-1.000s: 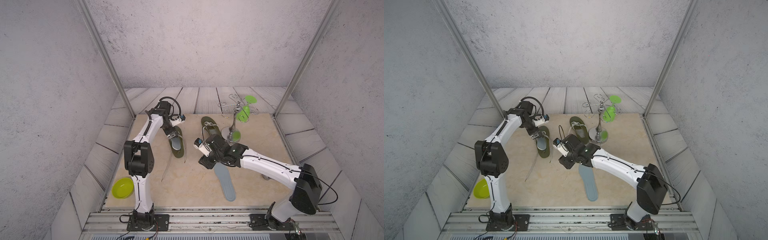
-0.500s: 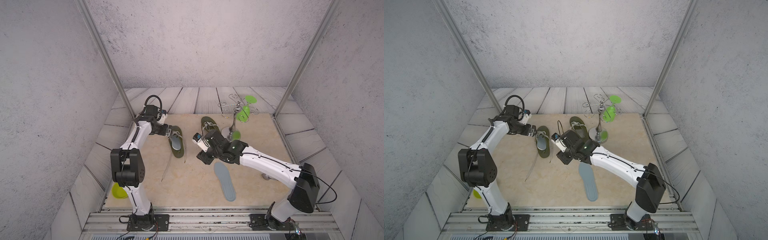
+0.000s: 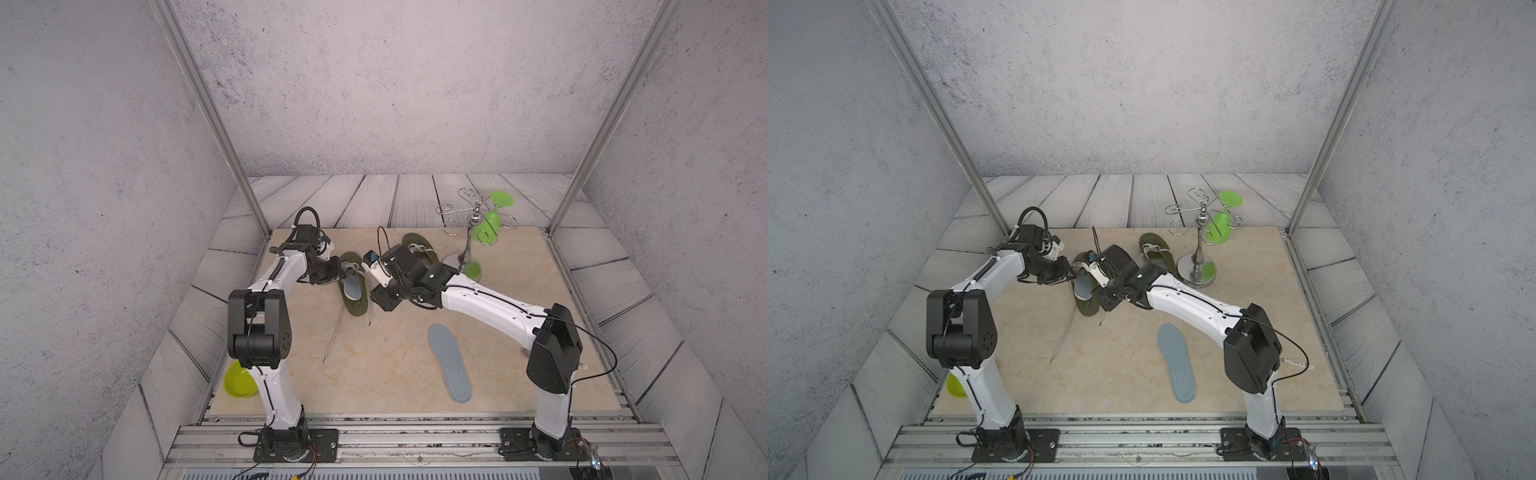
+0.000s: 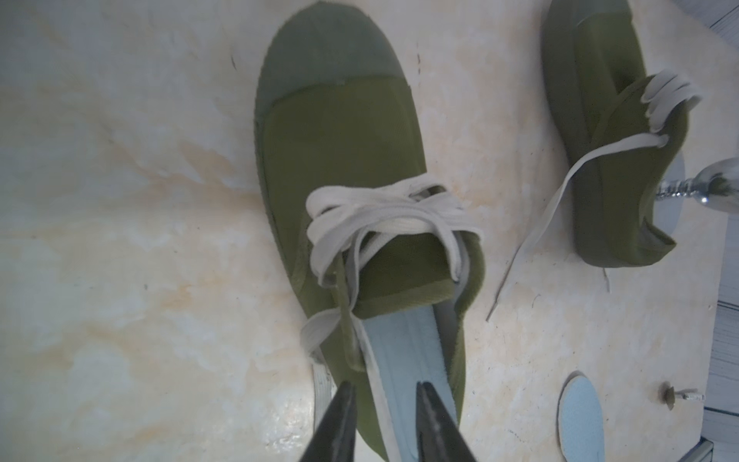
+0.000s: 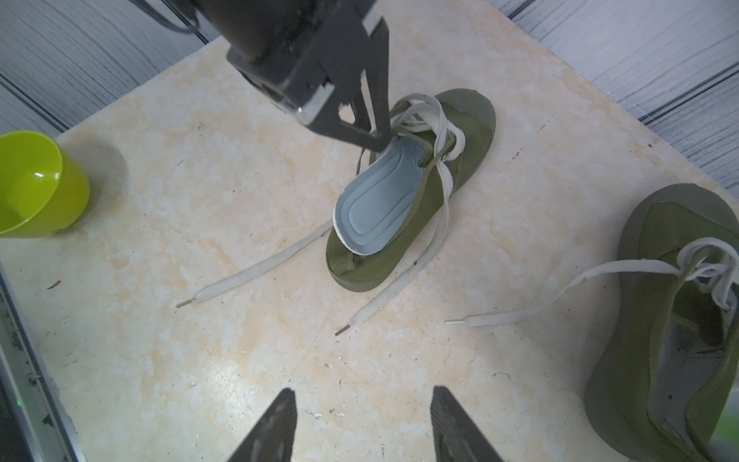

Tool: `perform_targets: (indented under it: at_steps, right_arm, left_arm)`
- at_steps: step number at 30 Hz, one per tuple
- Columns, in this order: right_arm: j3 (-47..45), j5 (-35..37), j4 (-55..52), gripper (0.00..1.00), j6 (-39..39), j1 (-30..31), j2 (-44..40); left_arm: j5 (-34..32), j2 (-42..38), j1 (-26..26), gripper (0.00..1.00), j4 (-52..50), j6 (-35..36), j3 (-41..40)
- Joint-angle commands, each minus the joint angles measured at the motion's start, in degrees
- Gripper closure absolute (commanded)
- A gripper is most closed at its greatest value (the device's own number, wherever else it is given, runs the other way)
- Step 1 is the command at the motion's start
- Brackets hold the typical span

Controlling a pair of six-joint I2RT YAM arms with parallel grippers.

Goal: Insert the insole into the shoe
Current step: Adjust the insole in the shoe.

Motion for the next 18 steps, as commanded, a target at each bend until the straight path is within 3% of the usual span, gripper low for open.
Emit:
perform_targets:
  at_steps: [1, 18]
  right_arm:
    - [1.7, -0.7, -1.6, 0.44, 0.1, -0.1, 2.1]
    - [2.1, -1.2, -1.8, 0.44, -0.5, -0.3, 2.9]
  left_arm:
    - [-1.0, -0.4, 0.4, 0.73, 0.4, -3.0, -0.2]
    - [-3.2, 1.9, 0.8, 0.79, 4.4, -4.3, -1.8]
